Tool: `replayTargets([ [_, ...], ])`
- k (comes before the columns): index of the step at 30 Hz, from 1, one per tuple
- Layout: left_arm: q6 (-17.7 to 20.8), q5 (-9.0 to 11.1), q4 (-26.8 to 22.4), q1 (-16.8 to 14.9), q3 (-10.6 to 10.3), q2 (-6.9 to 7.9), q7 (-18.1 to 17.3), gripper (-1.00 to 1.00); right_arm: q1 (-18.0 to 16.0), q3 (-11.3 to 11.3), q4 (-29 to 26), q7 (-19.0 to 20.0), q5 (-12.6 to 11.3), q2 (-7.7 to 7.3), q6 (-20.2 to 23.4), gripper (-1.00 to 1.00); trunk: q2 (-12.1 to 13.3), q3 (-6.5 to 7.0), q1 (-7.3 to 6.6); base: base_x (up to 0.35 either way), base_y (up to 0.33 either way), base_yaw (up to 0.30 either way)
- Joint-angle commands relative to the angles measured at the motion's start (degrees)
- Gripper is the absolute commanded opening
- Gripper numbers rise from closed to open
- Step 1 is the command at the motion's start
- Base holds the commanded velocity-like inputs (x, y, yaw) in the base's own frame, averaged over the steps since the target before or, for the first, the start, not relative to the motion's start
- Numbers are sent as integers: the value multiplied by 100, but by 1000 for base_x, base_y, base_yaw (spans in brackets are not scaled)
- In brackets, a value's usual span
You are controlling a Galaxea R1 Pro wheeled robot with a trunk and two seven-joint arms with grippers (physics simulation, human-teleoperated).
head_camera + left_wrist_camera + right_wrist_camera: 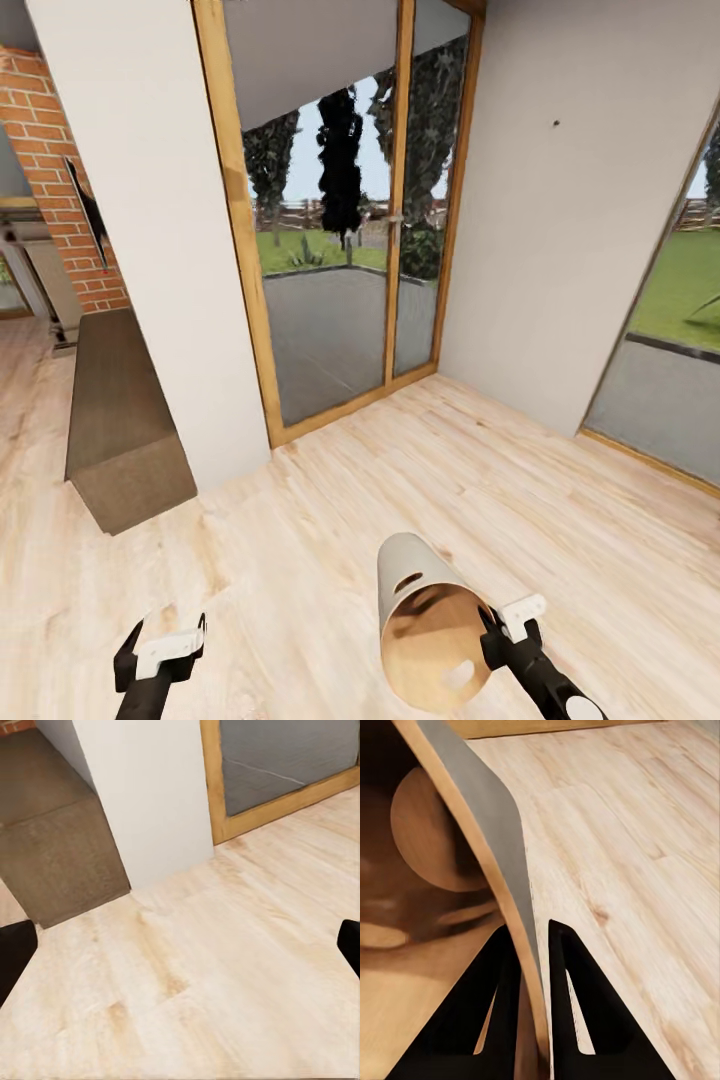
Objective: Put the three can of soda from the living room inside the tash can in the kitchen.
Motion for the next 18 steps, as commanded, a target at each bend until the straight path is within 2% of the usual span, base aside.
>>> replayTargets([
  [1, 0, 1, 9, 0, 0, 0, 0, 100, -2, -1, 16, 23, -24, 3, -32, -100, 0, 1, 0, 1, 0, 251],
  [5, -3, -2, 38, -1, -8, 0, 0, 100, -2, -1, 139, -11, -22, 16, -167, -100, 0, 1, 0, 0, 0, 250],
  [18, -1, -15, 48, -9, -26, -8, 0, 100, -2, 6, 158, -25, -21, 24, -188, -100, 0, 1, 0, 0, 0, 250],
])
